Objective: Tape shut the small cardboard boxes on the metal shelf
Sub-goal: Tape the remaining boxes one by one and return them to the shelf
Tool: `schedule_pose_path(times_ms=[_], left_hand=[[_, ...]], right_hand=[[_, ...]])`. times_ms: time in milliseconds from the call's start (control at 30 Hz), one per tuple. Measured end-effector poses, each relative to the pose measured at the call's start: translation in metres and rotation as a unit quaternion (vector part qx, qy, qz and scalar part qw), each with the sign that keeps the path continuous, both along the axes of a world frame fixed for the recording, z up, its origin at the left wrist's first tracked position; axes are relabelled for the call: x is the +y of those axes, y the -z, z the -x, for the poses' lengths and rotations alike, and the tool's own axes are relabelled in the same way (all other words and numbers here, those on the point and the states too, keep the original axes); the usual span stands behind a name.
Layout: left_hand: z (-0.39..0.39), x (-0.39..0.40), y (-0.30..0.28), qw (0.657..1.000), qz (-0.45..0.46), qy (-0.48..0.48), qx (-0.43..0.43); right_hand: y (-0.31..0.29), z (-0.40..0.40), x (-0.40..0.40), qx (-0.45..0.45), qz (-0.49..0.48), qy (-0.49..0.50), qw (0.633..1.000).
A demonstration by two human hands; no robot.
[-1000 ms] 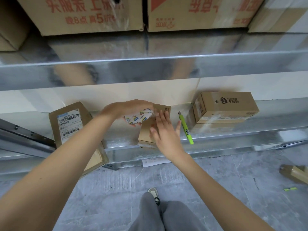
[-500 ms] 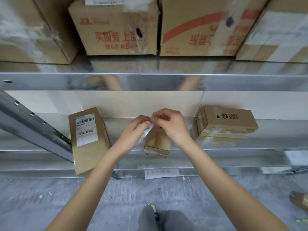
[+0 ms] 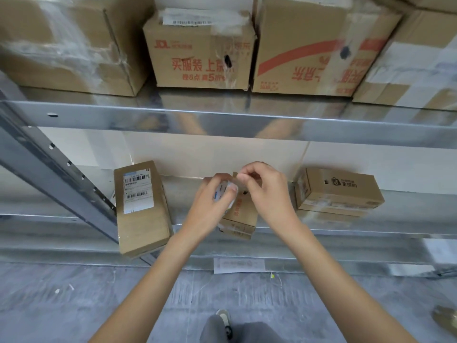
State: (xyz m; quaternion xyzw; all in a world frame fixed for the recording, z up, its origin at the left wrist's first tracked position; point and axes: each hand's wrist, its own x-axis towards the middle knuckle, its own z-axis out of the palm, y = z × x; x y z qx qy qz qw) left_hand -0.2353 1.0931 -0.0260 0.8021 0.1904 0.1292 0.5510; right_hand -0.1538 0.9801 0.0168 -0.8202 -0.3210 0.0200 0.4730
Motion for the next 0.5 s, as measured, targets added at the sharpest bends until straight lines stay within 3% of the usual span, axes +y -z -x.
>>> schedule_pose_path(times_ms=[100,200,367,500], left_hand=[[0.004,-0.004,0.005,1.000,0.002,-0.011,0.013],[0.003,-0.010,0.007,0.999,-0.025,-0.032,0.025],[-0.006,-0.018,0.000,0.985,0.165,-0.043,-0.033],[-0.013,-0.025,-0.008,0.937,0.332,-0.107,-0.026]], right_hand=[[-0.003,-0.007,-0.004,0.069,0.010,-0.001,0.998],[-0.003,-0.011,-0.006,0.073,0.013,-0.015,0.997],[0.003,-0.014,-0.008,0.071,0.011,-0.021,0.997],[0.004,-0.012,-0.009,0.081,-0.004,-0.021,0.996]])
